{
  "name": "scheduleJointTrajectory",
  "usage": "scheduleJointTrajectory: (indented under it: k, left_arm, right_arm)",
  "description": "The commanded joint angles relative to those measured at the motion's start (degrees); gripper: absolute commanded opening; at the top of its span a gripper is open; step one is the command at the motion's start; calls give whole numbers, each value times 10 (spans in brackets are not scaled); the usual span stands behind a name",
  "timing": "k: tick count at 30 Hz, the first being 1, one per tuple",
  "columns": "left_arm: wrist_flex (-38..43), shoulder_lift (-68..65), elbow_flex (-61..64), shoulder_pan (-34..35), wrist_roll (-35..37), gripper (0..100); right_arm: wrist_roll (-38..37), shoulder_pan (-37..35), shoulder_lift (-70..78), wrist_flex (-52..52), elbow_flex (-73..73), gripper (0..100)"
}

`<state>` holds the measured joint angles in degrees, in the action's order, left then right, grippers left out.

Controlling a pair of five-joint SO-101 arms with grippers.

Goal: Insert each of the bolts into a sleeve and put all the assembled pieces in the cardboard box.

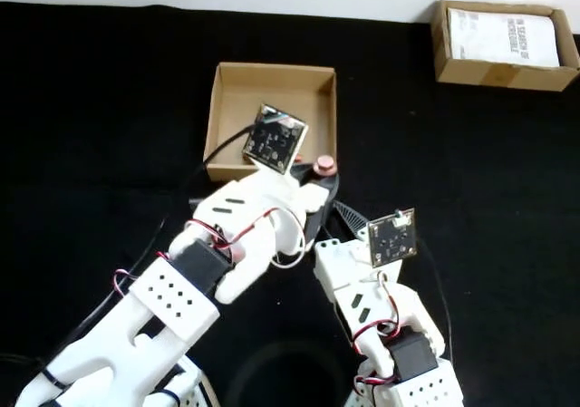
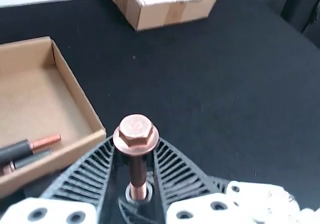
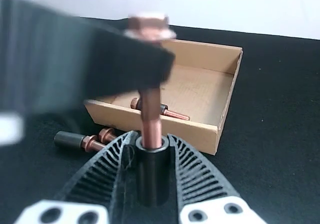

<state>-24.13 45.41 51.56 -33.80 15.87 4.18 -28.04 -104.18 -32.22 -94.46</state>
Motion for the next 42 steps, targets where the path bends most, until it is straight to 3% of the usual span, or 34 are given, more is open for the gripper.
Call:
scheduleJointTrajectory:
  k: [1,12,19,24,30,33,38,42]
  left_arm:
    - [10,2,-2,-4,-1,9]
    - [4,0,30,-27,-4,21]
    - [-123,0,-16,7,0,228]
    - [-221,4,-89,49,-4,192]
    - [-422,68,-255,65,-5,85]
    - [-483,124,-308,65,-46,18]
    - [-537,259,-316,74,-108,9]
    - [-539,378,-237,146,-145,9]
  right_arm:
    - [3,9,-8,10,8,7]
    - [3,9,-8,10,8,7]
    - [3,9,-8,10,9,7]
    - [3,20,-7,9,11,7]
    - [3,83,-6,-7,89,6]
    - [3,90,-6,-48,119,6]
    - [-7,90,16,-63,180,6]
    - [-20,92,138,-62,283,6]
